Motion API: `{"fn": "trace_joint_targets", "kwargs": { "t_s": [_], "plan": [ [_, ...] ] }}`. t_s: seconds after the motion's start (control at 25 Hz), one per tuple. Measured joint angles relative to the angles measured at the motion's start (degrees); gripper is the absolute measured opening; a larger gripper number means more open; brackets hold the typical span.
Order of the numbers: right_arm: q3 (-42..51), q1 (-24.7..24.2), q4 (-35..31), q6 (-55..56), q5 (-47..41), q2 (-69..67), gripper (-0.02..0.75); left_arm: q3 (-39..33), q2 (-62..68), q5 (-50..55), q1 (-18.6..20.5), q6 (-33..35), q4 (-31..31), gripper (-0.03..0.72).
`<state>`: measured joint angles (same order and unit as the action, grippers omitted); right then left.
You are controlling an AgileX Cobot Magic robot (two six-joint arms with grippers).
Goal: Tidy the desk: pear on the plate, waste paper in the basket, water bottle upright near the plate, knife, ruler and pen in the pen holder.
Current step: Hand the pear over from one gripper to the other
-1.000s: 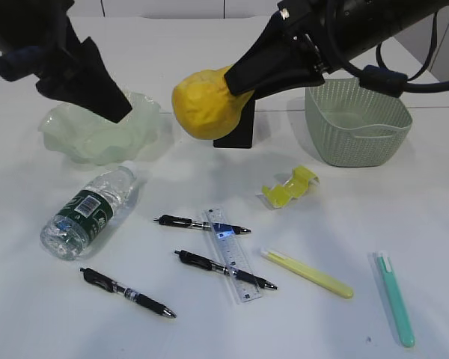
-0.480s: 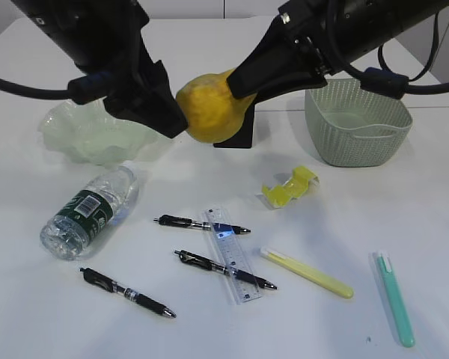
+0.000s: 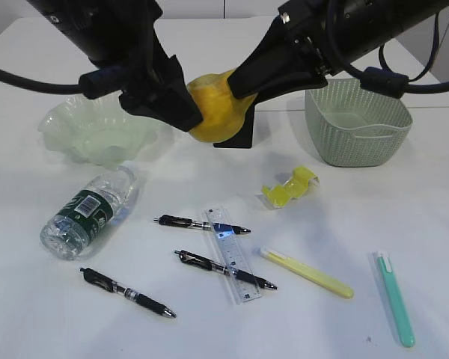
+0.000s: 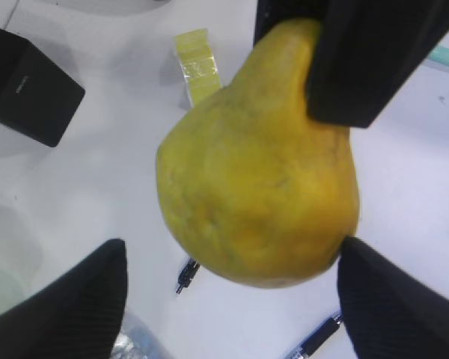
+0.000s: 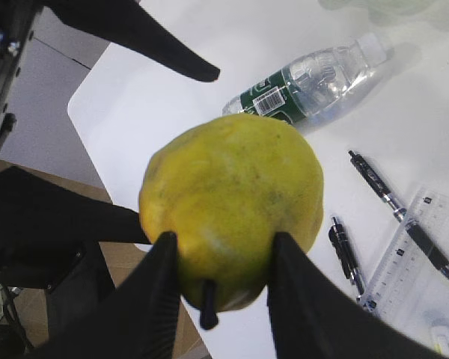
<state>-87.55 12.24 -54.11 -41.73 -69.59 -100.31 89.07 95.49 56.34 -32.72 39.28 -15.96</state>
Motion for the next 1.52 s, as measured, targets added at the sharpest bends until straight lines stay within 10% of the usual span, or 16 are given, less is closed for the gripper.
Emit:
{"fn": "trace_joint_targets", "kwargs": {
  "t_s": [1.52],
  "plan": [
    [0.24,0.00,1.99,0.95,-0.43,0.00,0.250,0.00,3.44,-4.42,-2.96,-2.38,-3.82,0.652]
  ]
}}
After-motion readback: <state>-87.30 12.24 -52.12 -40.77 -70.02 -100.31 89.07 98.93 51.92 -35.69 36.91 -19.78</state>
